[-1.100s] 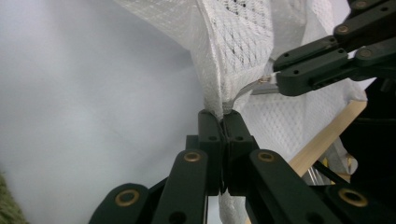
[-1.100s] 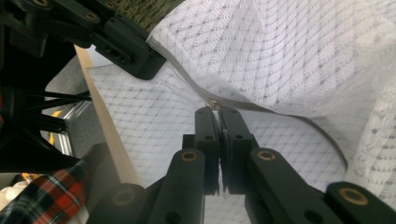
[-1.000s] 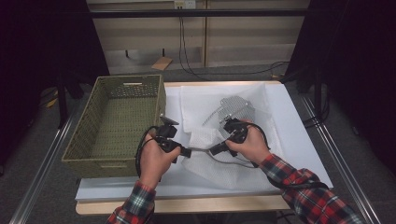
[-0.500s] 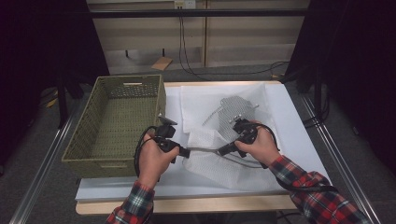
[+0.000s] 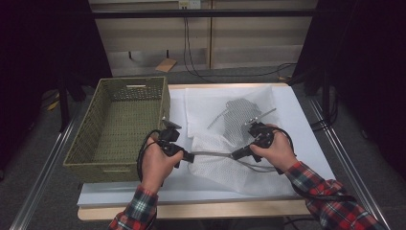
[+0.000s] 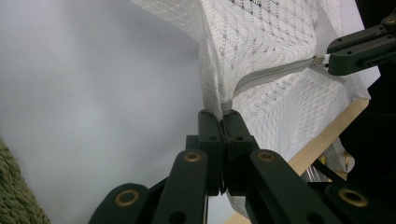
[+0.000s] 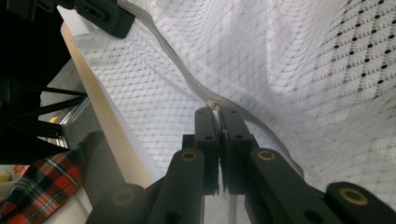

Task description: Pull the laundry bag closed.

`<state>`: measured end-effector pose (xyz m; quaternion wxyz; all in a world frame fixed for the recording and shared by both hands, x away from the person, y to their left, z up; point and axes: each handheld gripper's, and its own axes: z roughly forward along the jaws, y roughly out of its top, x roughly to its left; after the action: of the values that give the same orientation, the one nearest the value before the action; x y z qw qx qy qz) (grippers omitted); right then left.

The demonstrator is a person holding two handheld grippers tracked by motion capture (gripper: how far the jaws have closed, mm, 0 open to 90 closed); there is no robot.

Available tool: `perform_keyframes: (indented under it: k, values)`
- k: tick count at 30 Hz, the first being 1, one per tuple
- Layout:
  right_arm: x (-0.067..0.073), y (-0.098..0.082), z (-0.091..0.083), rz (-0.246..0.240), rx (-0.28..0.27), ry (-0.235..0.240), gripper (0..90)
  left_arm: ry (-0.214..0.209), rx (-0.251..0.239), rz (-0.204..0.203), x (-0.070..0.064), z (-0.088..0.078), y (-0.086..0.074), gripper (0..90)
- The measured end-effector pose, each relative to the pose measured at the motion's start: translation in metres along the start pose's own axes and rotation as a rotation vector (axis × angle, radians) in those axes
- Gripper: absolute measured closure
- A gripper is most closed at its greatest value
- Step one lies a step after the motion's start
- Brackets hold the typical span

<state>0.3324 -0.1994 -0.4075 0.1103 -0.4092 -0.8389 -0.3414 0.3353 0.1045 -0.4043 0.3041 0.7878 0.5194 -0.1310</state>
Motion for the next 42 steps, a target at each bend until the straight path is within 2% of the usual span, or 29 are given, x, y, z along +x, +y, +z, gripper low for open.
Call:
perform_keyframes:
  k: [4, 7, 9, 10, 14, 17, 20, 24, 30, 31, 38, 40, 42]
  values:
    - [-0.001, -0.003, -0.001, 0.017, 0.004, 0.007, 87.4, 0.004, 0.012, 0.01, 0.002, 0.0, 0.0, 88.4]
    - [-0.002, -0.005, -0.003, 0.016, 0.006, 0.004, 87.4, 0.013, 0.008, -0.002, 0.0, 0.0, 0.0, 88.4]
    - [-0.004, -0.007, -0.005, 0.029, 0.004, 0.003, 87.4, 0.008, 0.009, 0.01, 0.002, -0.002, 0.0, 88.4]
    - [-0.005, -0.009, -0.006, 0.033, 0.001, 0.005, 87.4, 0.009, 0.0, 0.003, 0.001, -0.002, 0.0, 88.4]
    - [-0.009, -0.013, -0.011, 0.046, -0.019, 0.012, 87.4, 0.008, 0.016, 0.006, 0.002, -0.002, 0.0, 88.4]
    - [-0.011, -0.018, -0.015, 0.044, -0.019, 0.001, 87.4, 0.001, 0.011, -0.01, 0.002, -0.002, 0.0, 88.3]
    - [-0.014, -0.022, -0.02, 0.066, -0.023, 0.002, 87.4, 0.014, 0.009, -0.005, 0.003, -0.002, 0.0, 88.3]
    - [-0.018, -0.03, -0.026, 0.065, -0.032, -0.007, 87.4, 0.012, 0.014, -0.015, 0.002, -0.002, -0.001, 88.3]
    - [-0.025, -0.041, -0.032, 0.102, -0.045, -0.008, 87.3, 0.014, 0.025, -0.01, 0.004, -0.002, -0.001, 88.3]
    - [-0.026, -0.043, -0.032, 0.105, -0.052, -0.007, 87.4, 0.011, 0.025, -0.022, 0.003, -0.001, -0.001, 88.3]
    - [-0.028, -0.051, -0.036, 0.122, -0.056, -0.001, 87.4, 0.024, 0.034, -0.01, 0.006, 0.001, -0.001, 88.3]
    - [-0.027, -0.052, -0.036, 0.124, -0.051, -0.005, 87.4, 0.03, 0.019, -0.027, 0.004, 0.001, -0.001, 88.3]
    - [-0.028, -0.054, -0.037, 0.123, -0.057, -0.002, 87.4, 0.023, 0.024, -0.026, 0.005, 0.0, 0.0, 88.3]
